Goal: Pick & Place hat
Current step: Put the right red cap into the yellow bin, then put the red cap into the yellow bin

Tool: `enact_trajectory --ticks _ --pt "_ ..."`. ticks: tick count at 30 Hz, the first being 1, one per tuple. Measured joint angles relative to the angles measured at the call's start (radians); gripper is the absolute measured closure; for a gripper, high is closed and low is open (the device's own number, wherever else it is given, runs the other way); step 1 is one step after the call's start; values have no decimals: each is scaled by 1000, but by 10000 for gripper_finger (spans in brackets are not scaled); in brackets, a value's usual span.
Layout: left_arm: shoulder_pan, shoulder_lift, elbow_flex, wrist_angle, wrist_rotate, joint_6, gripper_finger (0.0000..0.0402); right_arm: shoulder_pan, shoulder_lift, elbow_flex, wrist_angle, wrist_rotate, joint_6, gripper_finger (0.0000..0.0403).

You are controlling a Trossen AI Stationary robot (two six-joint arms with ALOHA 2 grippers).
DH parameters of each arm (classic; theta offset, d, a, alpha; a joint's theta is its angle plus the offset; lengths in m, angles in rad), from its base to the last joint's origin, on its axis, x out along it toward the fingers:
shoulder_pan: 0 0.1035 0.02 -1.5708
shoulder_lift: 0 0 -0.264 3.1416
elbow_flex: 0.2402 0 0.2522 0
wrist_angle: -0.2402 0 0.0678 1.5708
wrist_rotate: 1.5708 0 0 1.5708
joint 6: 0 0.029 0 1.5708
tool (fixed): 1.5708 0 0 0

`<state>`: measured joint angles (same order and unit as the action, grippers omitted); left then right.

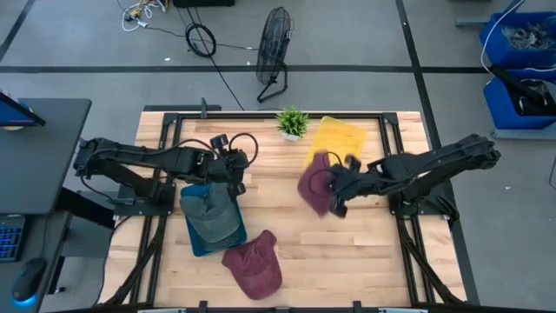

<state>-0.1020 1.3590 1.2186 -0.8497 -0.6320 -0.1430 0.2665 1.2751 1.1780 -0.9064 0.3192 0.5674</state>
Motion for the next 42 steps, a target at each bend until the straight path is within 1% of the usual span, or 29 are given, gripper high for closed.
enact_trajectory --ticks 4,5,6,7,11,14,16,18,22,25,29,33,37,42 --pt "0 0 0 0 0 -47 332 -31 0 17 -92 345 -237 396" --pt "0 0 0 0 0 -60 333 -47 0 17 -121 415 -290 396" --pt "0 0 0 -1 0 -69 333 -66 0 17 -152 462 -339 396" --pt "0 0 0 -1 0 -83 333 -91 0 17 -180 483 -383 396" --pt "0 0 0 -1 0 -112 333 -219 -2 -11 -228 451 -513 397" --pt "0 0 0 -1 0 -144 333 -312 -2 -86 -186 448 -601 397" --pt "0 0 0 -1 0 -164 333 -372 -1 -156 -88 434 -671 397" --pt "0 0 0 0 0 -167 333 -422 -1 -227 21 386 -764 397" --pt "0 0 0 12 0 -168 333 -483 -1 -363 295 317 -913 397" --pt "0 0 0 30 0 -168 333 -511 -1 -439 379 307 -985 395" --pt "0 0 0 31 0 -169 333 -520 -1 -500 379 308 -1003 387" --pt "0 0 0 31 0 -183 333 -520 -1 -524 386 308 -953 373" --pt "0 0 0 30 0 -217 332 -529 -1 -520 403 308 -943 351" --pt "0 0 0 30 0 -220 333 -548 -1 -477 415 309 -946 310"
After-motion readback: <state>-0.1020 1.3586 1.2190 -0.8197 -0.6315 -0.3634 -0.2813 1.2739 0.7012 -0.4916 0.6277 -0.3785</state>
